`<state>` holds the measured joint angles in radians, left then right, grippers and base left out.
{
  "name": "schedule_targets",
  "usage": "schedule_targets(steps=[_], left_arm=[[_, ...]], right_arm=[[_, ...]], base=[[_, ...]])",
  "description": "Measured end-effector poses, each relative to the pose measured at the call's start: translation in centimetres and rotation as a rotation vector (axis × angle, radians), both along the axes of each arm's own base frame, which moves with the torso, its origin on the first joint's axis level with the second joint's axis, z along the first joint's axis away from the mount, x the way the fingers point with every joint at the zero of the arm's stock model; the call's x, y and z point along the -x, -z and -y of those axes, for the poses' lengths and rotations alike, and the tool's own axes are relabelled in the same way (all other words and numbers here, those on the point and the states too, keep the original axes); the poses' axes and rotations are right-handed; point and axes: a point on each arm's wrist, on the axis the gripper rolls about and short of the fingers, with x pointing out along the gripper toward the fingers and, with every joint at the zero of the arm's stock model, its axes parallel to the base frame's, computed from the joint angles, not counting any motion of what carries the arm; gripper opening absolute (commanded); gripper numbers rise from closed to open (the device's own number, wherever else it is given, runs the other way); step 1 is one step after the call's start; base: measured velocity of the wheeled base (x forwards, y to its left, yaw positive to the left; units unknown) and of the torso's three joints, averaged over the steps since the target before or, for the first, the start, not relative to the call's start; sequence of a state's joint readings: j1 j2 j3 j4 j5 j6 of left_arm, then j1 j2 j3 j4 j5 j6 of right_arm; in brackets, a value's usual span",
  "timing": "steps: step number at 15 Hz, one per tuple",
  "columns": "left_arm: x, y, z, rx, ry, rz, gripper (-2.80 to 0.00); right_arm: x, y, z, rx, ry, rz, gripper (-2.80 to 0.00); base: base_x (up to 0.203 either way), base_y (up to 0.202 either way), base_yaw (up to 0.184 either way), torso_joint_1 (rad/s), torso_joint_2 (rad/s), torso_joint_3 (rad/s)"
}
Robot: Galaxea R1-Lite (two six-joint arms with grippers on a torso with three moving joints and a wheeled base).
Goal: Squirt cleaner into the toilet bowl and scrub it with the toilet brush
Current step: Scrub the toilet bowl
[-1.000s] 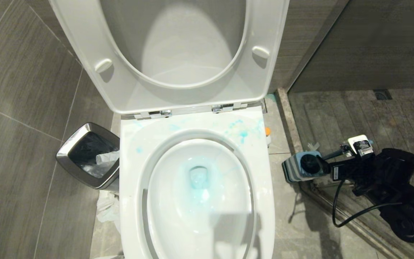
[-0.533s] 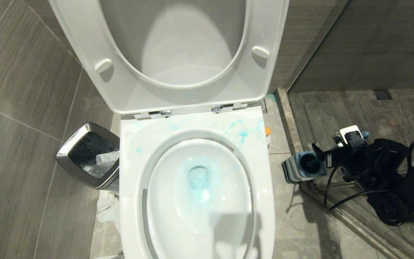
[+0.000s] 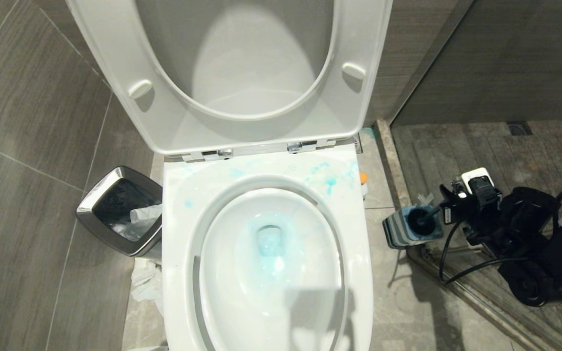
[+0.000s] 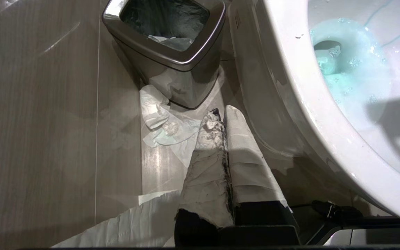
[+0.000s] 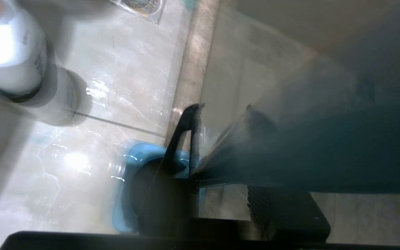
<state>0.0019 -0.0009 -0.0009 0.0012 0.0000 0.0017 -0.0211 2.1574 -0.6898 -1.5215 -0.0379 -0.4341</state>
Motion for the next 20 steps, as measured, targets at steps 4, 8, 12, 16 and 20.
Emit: schedule_targets(steps=[4,8,12,16,20], left_arm=[[0.0,0.0,0.0,0.000,-0.001,0.002,-2.80],[0.0,0.0,0.0,0.000,-0.001,0.002,-2.80],[0.0,0.0,0.0,0.000,0.000,0.002,-2.80],[0.0,0.0,0.0,0.000,0.000,0.002,-2.80],[0.0,0.0,0.0,0.000,0.000,0.002,-2.80]], right_arm=[[0.1,-0.3,0.0,0.009,0.006,0.006,-2.80],[0.8,-0.7,0.1,0.017,0.015,0.004,-2.80],[3.1,-1.0,0.0,0.050,0.016,-0.045,-2.80],[6.1,-2.6,0.0,0.045,0.014,-0.049,-2.80],[8.6,-5.5,-0.1,0.039,0.016,0.027,-2.80]], base=[[0.000,0.000,0.000,0.000,0.00,0.000],[0.000,0.000,0.000,0.000,0.00,0.000],[0.000,0.000,0.000,0.000,0.00,0.000],[0.000,0.000,0.000,0.000,0.00,0.000],[0.000,0.000,0.000,0.000,0.00,0.000]])
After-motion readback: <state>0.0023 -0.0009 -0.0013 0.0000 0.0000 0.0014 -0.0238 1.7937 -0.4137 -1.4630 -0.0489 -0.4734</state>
